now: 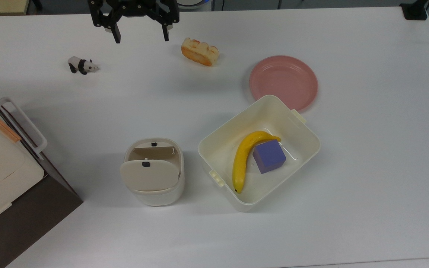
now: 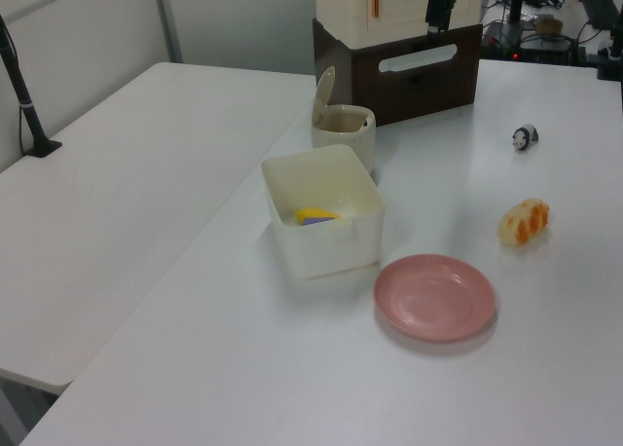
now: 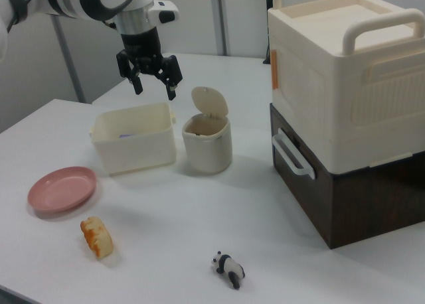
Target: Close the trash can
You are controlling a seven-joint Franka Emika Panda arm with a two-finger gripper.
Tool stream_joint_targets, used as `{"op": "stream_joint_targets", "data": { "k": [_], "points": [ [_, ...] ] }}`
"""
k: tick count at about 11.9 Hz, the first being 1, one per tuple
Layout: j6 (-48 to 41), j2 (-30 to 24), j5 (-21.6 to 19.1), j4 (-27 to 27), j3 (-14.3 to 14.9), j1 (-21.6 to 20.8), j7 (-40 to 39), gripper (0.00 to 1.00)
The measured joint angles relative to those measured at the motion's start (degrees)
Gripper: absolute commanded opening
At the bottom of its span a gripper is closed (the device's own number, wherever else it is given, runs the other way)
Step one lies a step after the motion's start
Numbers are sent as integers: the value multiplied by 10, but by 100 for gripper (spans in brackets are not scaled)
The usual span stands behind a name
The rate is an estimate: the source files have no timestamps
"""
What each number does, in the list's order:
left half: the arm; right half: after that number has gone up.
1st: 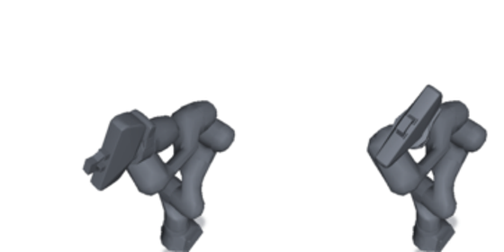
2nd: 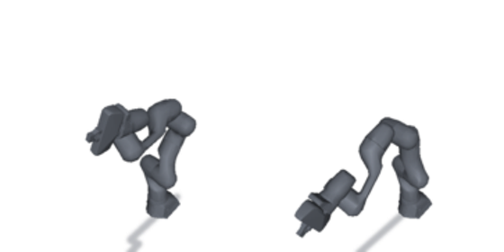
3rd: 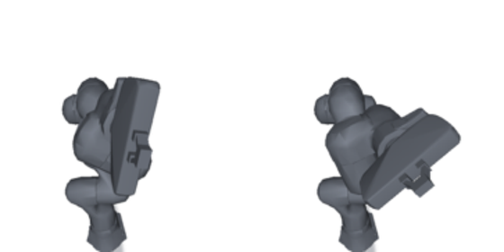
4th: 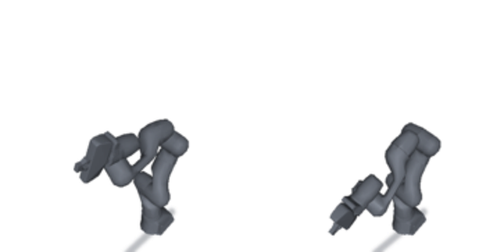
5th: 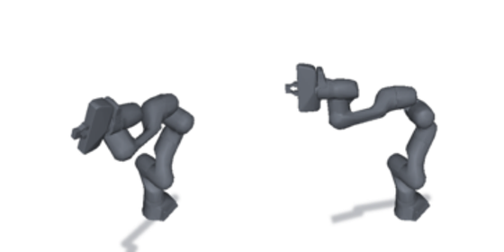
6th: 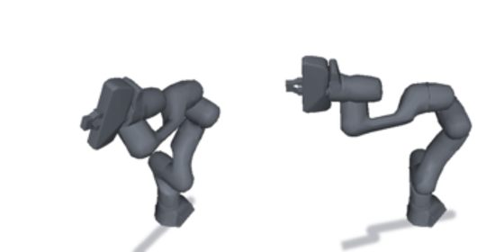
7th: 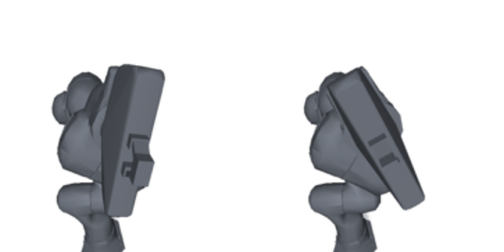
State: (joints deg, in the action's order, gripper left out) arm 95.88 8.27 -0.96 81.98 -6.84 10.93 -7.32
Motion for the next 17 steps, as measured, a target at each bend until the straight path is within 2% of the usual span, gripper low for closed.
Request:
{"op": "stream_joint_targets", "data": {
  "k": [2,3,4,6,7,8,13,15,17],
  "points": [
    [0,-1,0,-3,0,0,0,100],
    [0,-1,0,-3,0,0,0,94],
    [0,-1,0,-3,0,0,0,82],
    [0,-1,0,-3,-1,0,0,36],
    [0,0,0,-3,-1,0,0,3],
    [11,0,0,-3,-1,0,2,0],
    [108,25,0,-12,-3,-3,21,0],
    [121,77,1,-73,-3,-8,53,0],
    [138,141,19,-141,-4,-10,101,0]
  ]
}}
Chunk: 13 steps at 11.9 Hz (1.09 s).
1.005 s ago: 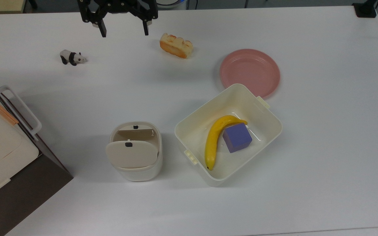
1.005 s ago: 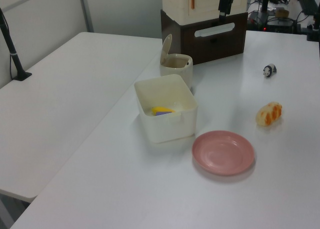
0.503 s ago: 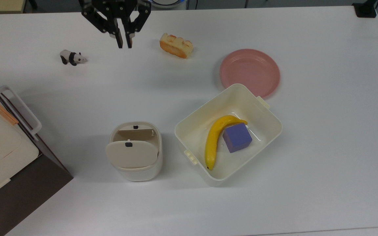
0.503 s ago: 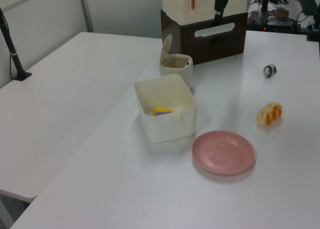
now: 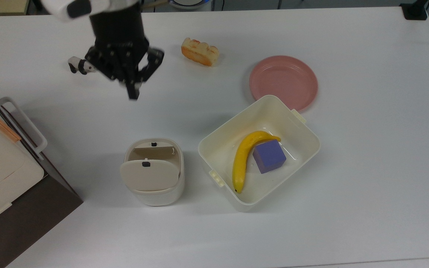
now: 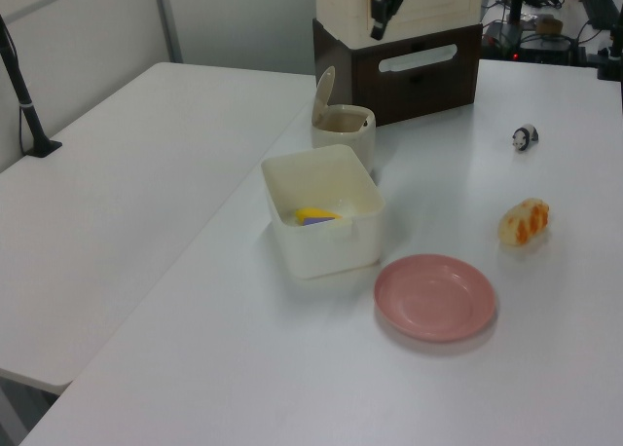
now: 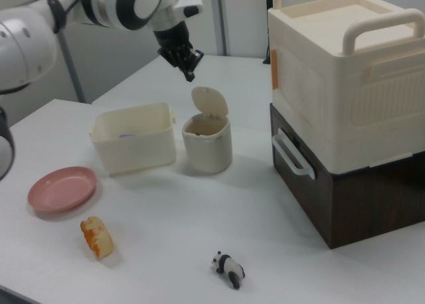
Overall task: Close the trash can
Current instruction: 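Move the closed gripper over the trash can's raised lid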
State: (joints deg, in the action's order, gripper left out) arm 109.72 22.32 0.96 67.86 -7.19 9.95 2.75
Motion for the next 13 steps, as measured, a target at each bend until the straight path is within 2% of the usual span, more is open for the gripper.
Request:
{"op": "stream_joint_targets", "data": {
  "k": [3,5,11,13],
  "points": [
    [45,83,52,-91,0,-20,91,0],
    [80,120,94,-121,-1,-34,147,0],
    [107,159,147,-137,-1,-56,191,0],
    [109,168,152,-137,-1,-58,192,0]
  ]
}}
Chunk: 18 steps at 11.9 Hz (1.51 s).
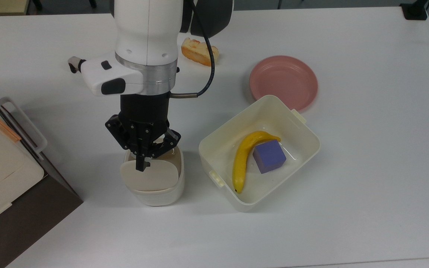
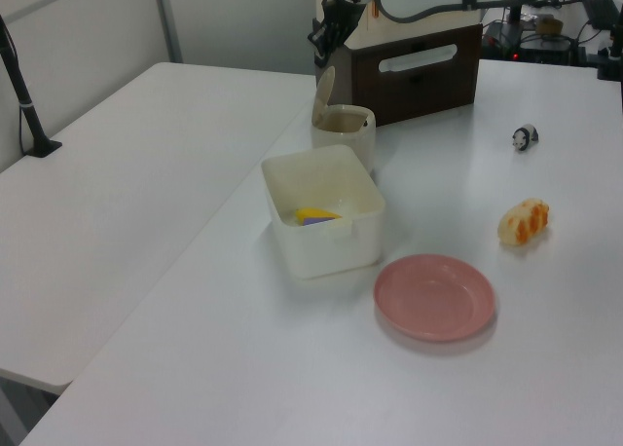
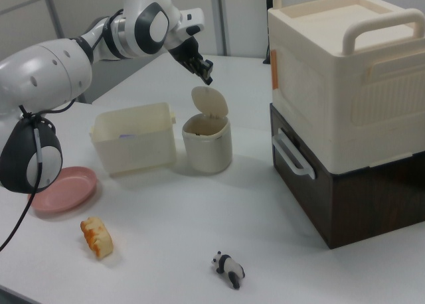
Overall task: Close the trash can
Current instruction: 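Move the closed gripper over the trash can's raised lid, then push the raised lid down toward the can's rim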
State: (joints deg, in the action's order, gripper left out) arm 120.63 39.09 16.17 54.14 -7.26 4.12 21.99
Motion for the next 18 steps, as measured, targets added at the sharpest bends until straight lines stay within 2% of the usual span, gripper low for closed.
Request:
{"op": "stream_joint_targets", "data": {
  "k": [7,11,18],
  "points": [
    [-3,8,23,0,0,2,0,0],
    [-43,7,24,5,-7,0,-15,0],
    [-76,-43,24,67,-20,-2,-40,0]
  ]
}}
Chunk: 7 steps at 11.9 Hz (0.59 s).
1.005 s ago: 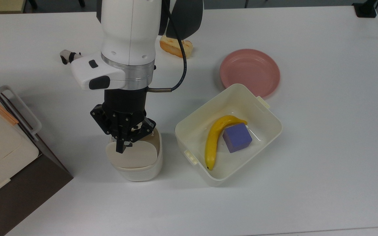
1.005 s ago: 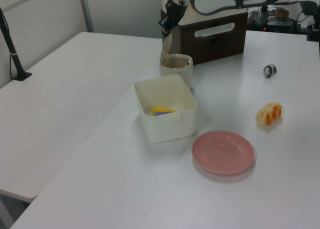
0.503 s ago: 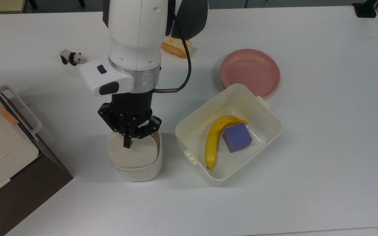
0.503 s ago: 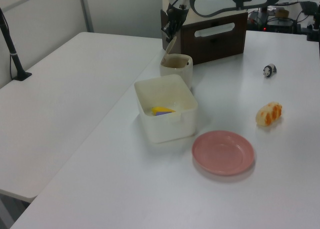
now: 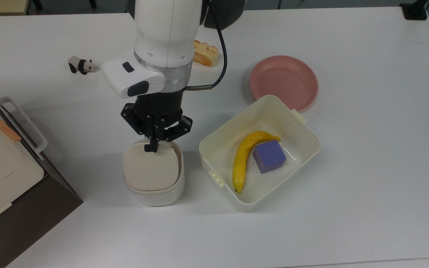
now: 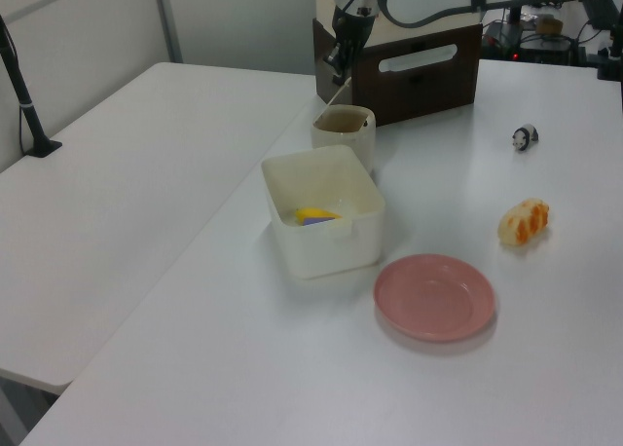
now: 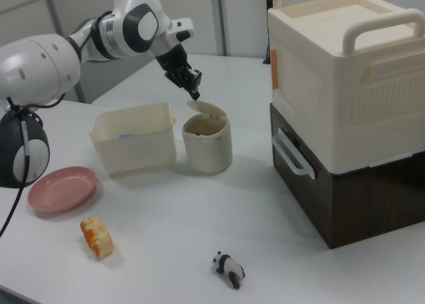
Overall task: Close the trash can
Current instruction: 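Push the raised lid down toward the can's rim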
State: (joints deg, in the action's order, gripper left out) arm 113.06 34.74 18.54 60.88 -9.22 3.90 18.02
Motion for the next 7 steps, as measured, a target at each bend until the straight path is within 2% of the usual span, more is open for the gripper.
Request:
{"op": "stream_joint_targets", "data": {
  "k": [7],
  "points": [
    [-2,-8,18,55,1,32,-22,0]
  ]
}}
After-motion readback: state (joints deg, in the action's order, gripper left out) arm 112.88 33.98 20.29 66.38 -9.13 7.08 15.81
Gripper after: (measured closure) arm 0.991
